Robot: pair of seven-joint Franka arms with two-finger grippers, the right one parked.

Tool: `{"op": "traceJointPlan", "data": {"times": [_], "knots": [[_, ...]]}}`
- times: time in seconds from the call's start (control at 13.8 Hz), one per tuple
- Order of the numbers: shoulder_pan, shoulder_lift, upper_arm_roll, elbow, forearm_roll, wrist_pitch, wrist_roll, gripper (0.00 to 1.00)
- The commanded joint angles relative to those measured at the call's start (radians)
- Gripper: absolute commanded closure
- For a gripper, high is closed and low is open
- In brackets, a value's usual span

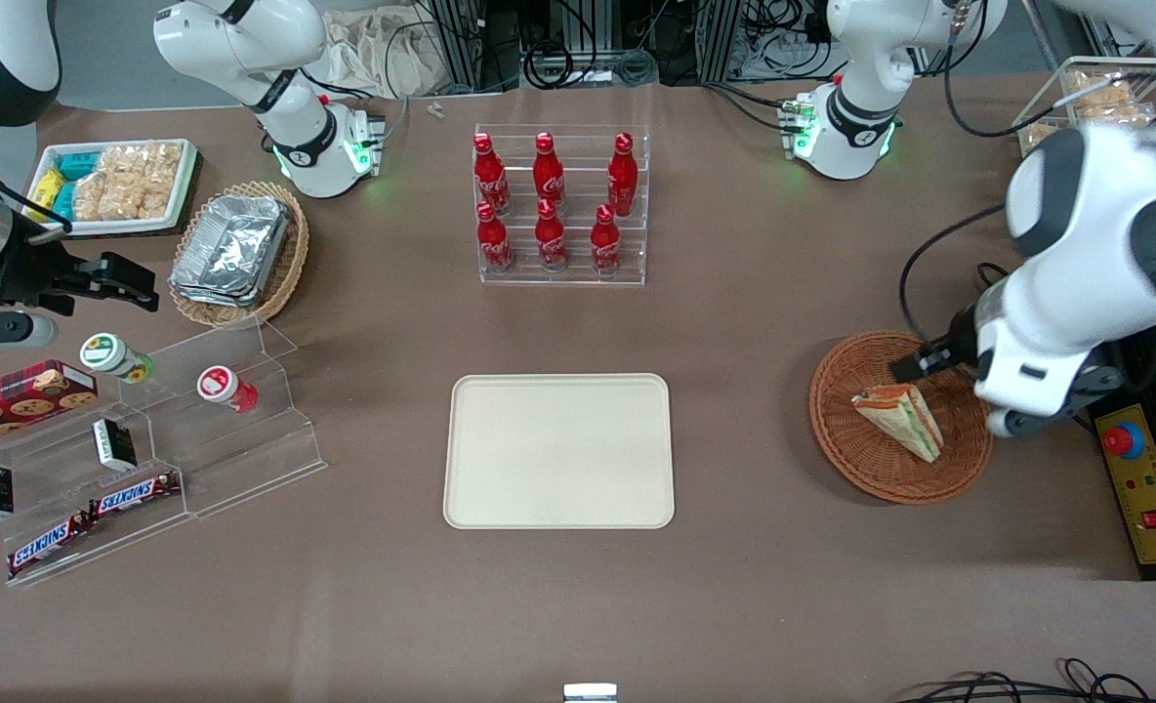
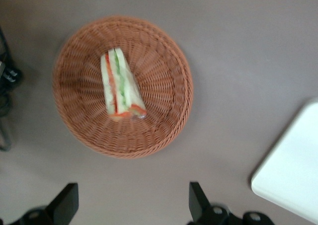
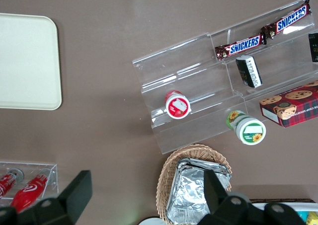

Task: Place sandwich from basket to tray
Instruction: 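Move the left gripper down over the wrapped sandwich in the wicker basket, then close the left gripper on the sandwich and lift it from the basket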

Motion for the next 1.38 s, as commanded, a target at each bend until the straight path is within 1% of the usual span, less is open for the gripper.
{"op": "traceJointPlan", "data": {"times": [0.0, 0.07, 0.29, 0.36, 0.51, 0.73, 0.8, 0.87, 0.95, 1.02, 1.09, 1.24, 1.31], "knots": [[0.009, 0.017, 0.009, -0.178, 0.016, 0.211, -0.177, 0.00], [0.011, 0.043, 0.026, -0.200, 0.019, 0.251, -0.217, 0.00], [0.016, 0.112, 0.041, -0.214, 0.097, 0.285, -0.298, 0.00], [0.016, 0.131, 0.054, -0.217, 0.108, 0.306, -0.329, 0.00], [0.016, 0.151, 0.071, -0.237, 0.109, 0.343, -0.352, 0.00], [0.019, 0.169, 0.080, -0.291, 0.109, 0.444, -0.358, 0.00], [0.017, 0.178, 0.097, -0.298, 0.109, 0.466, -0.358, 0.00], [0.017, 0.181, 0.103, -0.300, 0.108, 0.478, -0.358, 0.15], [0.019, 0.185, 0.103, -0.298, 0.108, 0.483, -0.358, 0.53], [0.019, 0.185, 0.104, -0.298, 0.108, 0.483, -0.358, 0.78], [0.019, 0.182, 0.104, -0.298, 0.109, 0.483, -0.354, 0.88], [0.023, 0.160, 0.106, -0.294, 0.109, 0.471, -0.342, 0.99], [0.023, 0.124, 0.104, -0.289, 0.108, 0.452, -0.334, 1.00]]}}
